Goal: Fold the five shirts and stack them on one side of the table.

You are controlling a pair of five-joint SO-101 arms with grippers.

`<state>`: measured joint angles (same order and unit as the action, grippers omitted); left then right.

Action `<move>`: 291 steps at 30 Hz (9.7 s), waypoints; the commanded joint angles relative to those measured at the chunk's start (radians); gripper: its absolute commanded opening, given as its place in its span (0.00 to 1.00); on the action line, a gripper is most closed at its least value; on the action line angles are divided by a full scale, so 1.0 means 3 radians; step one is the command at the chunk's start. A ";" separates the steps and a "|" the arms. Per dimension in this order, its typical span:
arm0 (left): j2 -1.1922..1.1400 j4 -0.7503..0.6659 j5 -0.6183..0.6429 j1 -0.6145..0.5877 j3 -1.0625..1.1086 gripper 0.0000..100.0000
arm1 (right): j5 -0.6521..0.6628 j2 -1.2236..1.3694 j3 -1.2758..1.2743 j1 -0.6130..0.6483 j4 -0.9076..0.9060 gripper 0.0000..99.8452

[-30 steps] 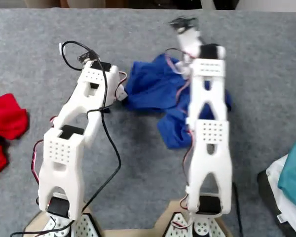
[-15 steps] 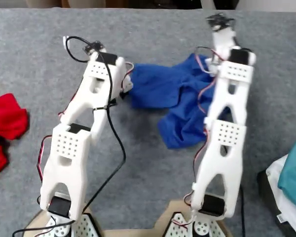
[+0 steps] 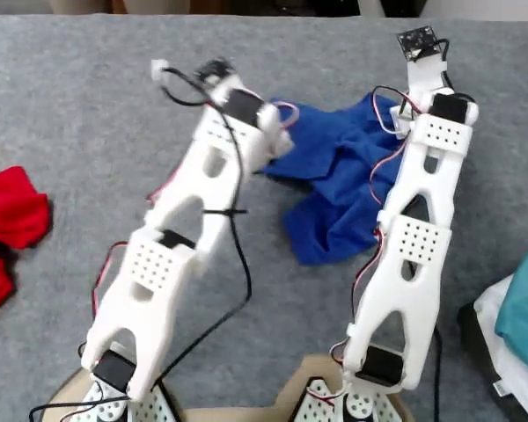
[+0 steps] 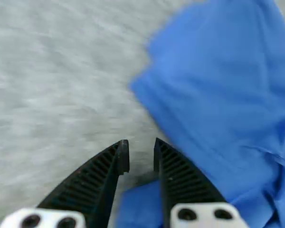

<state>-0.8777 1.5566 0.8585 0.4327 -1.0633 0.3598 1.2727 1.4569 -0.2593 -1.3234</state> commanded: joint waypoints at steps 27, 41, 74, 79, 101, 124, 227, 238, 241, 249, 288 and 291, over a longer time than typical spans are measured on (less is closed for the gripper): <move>-0.0632 -0.0266 -0.0465 -0.0348 -0.0798 0.10 | -0.0010 -0.0013 0.0166 0.0003 0.0041 0.01; -0.1015 -0.0578 -0.0307 -0.0435 -0.0639 0.16 | -0.0010 0.0028 0.0176 0.0008 0.0041 0.01; -0.0985 0.0685 -0.1954 -0.2614 -0.1570 0.02 | 0.0097 0.0008 0.0284 0.0095 -0.0092 0.01; -0.0985 0.0675 -0.1990 -0.2741 -0.1795 0.02 | 0.0092 -0.0023 0.0632 0.0166 -0.0414 0.13; -0.0442 0.0573 -0.1095 -0.2926 -0.1892 0.26 | 0.0445 -0.1041 -0.1194 0.2028 -0.0020 0.22; -0.0903 0.0685 -0.1130 -0.1330 -0.1667 0.26 | 0.0435 -0.0192 -0.0345 0.0785 0.0015 0.00; 0.1312 0.0670 -0.1933 -0.0818 0.0972 0.09 | 0.0164 -0.1977 -0.2764 0.0800 -0.0772 0.16; 0.0913 0.0343 -0.1969 -0.0598 0.1146 0.09 | 0.0159 -0.1982 -0.3107 0.0821 -0.0568 0.16; 0.0744 0.0501 -0.2148 -0.0604 0.1151 0.09 | 0.0153 -0.2074 -0.3015 0.0846 -0.0721 0.16; 0.0488 0.0593 -0.2348 -0.0706 0.1120 0.09 | 0.0153 -0.2304 -0.3061 0.0913 -0.0772 0.16; 0.0468 0.0568 -0.2353 -0.2629 -0.0384 0.02 | 0.0460 -0.2652 -0.3915 0.0575 -0.0644 0.00; 0.0468 0.0409 -0.2353 -0.2772 -0.0450 0.02 | 0.0481 -0.2882 -0.3920 0.0524 -0.0655 0.00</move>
<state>-0.7488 1.7208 0.1588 -0.3590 -1.1385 0.4918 0.5301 0.2816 -0.0706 -1.5136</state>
